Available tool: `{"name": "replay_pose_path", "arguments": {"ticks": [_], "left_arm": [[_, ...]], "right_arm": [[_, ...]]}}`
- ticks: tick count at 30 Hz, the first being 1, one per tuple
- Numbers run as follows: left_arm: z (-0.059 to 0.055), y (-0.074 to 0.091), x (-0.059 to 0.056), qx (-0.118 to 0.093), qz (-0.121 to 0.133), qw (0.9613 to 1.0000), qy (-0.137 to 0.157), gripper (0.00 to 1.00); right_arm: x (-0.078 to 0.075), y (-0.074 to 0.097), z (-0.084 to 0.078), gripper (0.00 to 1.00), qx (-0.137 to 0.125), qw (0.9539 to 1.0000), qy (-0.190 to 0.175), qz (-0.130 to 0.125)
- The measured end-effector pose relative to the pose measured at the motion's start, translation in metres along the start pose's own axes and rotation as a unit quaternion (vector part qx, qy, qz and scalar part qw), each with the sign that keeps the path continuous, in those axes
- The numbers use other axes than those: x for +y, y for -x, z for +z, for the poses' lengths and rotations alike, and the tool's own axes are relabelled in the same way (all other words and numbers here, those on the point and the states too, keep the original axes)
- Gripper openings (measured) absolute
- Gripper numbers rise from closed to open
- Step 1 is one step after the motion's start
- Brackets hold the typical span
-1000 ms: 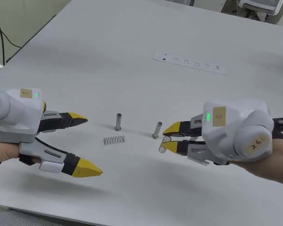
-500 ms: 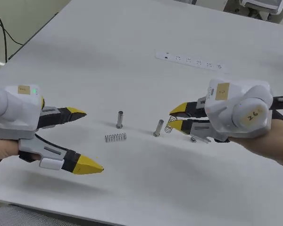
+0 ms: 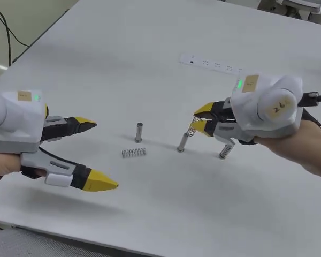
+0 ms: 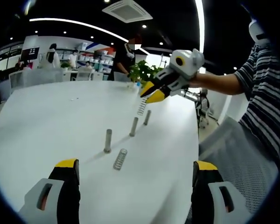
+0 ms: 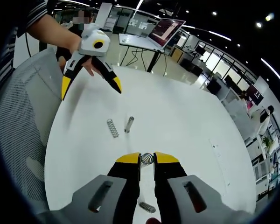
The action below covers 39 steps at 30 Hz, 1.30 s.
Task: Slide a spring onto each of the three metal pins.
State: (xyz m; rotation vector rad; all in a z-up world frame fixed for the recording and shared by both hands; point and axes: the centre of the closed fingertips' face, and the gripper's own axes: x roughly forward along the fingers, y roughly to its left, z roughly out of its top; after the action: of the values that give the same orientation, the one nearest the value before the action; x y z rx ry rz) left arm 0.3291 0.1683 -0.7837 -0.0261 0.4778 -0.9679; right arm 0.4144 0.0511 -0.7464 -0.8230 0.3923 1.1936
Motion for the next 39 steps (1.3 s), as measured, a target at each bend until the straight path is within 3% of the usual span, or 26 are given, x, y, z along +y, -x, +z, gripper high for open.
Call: {"name": "replay_pose_path", "arguments": {"ticks": [28, 39], "left_arm": [[-0.001, 0.005, 0.007, -0.008, 0.01, 0.9998, 0.013, 0.98], [-0.001, 0.005, 0.006, -0.009, 0.01, 0.9998, 0.017, 0.98]], "right_arm": [[0.003, -0.016, -0.006, 0.08, 0.006, 0.9998, -0.017, 0.011], [0.008, -0.028, -0.019, 0.08, 0.021, 0.9993, -0.021, 0.022]]}}
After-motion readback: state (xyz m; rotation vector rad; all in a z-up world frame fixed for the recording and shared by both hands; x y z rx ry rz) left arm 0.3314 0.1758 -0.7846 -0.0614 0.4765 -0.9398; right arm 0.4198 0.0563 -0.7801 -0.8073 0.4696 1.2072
